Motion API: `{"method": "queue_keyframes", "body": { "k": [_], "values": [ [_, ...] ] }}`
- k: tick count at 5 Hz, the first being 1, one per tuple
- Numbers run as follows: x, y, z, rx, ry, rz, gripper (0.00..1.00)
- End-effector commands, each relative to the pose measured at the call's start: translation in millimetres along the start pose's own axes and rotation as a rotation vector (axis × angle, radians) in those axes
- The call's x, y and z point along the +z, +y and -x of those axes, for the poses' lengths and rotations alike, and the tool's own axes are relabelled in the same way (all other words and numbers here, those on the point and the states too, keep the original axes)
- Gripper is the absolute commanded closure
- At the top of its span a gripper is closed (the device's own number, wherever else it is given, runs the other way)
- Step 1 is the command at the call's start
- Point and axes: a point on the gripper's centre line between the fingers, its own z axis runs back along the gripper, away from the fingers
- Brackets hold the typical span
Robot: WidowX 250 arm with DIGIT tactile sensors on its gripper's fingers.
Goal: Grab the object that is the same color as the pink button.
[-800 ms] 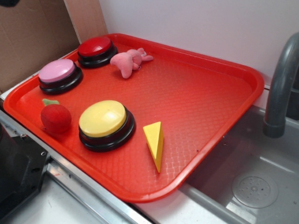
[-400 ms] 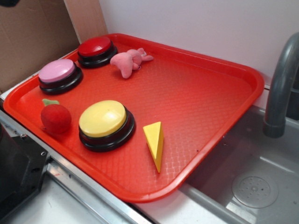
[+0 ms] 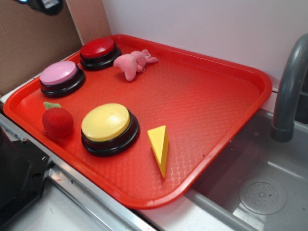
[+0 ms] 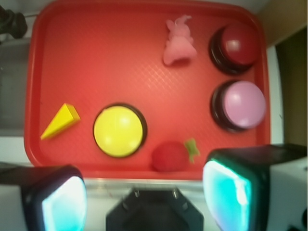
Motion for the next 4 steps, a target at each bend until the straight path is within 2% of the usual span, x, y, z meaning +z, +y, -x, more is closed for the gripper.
{"method": "queue_keyframes", "body": {
  "k": [1, 2, 4],
  "values": [
    [-44.8, 42.6, -55.6, 0.065, -0.063, -0.062, 0.0],
    [-74.5, 57.7, -80.2, 0.098, -0.069, -0.12, 0.0],
    [-143.9, 73.6, -113.2, 0.121, -0.085, -0.081, 0.0]
  ]
}}
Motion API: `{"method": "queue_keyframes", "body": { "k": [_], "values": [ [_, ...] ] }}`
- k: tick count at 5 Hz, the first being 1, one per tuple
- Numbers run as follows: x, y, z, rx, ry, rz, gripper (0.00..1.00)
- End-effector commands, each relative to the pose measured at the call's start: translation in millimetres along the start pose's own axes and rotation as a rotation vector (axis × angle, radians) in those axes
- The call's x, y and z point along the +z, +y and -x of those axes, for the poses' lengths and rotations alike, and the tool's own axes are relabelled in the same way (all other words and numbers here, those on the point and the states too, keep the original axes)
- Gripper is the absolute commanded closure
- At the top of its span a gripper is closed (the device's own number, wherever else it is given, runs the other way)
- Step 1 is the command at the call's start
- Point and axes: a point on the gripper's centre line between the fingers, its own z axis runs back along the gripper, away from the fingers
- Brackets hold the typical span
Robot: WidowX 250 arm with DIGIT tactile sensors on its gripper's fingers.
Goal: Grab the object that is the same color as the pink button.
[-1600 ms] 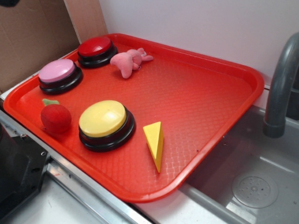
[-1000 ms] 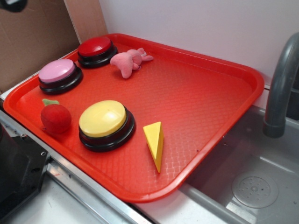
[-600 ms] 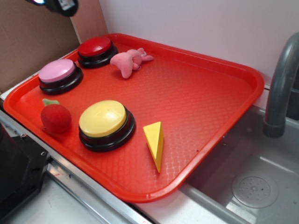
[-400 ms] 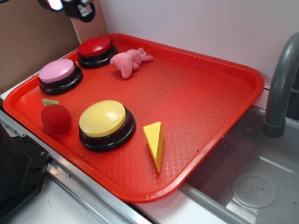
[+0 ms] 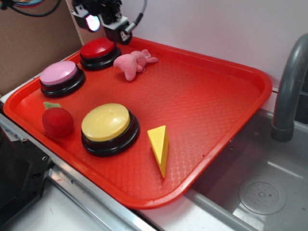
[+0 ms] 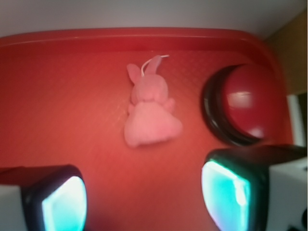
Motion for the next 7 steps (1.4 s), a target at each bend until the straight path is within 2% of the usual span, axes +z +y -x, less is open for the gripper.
{"method": "queue_keyframes", "body": {
  "k": [1, 2, 3, 4, 5, 6, 7],
  "values": [
    [-45.1, 11.4, -38.3, 0.004, -0.036, 0.0, 0.0],
    [-60.0, 7.8, -44.4, -0.008, -0.02, -0.007, 0.0],
    [-72.8, 6.3, -44.0, -0.006, -0.006, 0.001, 0.38],
    [-73.0, 7.7, -39.4, 0.0, 0.019, 0.01, 1.0],
    [-62.3, 10.8, -36.8, -0.016, 0.027, 0.022, 1.0],
    [-25.0, 13.2, -28.0, -0.031, 0.03, 0.06, 1.0],
    [2.7, 10.0, -14.9, -0.029, 0.022, 0.141, 1.0]
  ]
}}
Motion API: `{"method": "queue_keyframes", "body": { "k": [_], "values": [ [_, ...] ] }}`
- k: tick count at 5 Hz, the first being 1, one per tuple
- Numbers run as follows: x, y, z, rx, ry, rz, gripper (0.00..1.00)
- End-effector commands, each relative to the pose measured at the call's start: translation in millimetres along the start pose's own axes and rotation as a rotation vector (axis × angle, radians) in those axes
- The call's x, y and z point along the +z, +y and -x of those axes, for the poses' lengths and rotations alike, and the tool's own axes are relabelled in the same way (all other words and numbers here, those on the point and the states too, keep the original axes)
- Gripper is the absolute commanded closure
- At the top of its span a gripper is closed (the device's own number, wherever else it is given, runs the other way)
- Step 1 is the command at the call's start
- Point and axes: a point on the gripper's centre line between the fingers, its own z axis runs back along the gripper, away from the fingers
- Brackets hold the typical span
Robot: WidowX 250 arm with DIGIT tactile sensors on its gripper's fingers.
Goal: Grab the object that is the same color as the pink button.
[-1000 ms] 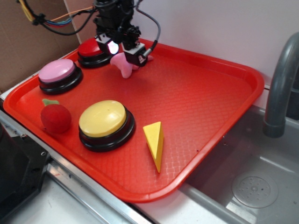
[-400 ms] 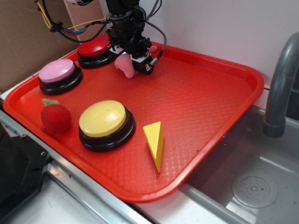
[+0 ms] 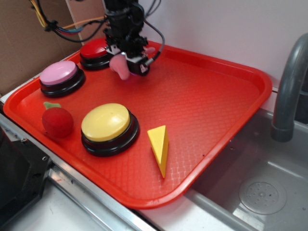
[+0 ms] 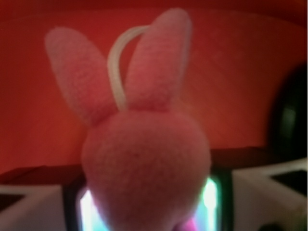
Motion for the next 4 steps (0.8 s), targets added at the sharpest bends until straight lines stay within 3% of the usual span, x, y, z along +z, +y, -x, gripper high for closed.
{"method": "queue_keyframes", "body": {
  "k": [1, 3, 4],
  "values": [
    [81.7, 1.1, 47.3, 0.041, -0.018, 0.055, 1.0],
    [104.3, 1.6, 112.9, 0.029, 0.001, 0.089, 1.0],
    [104.0, 2.7, 125.2, 0.08, 0.082, 0.106, 1.0]
  ]
}}
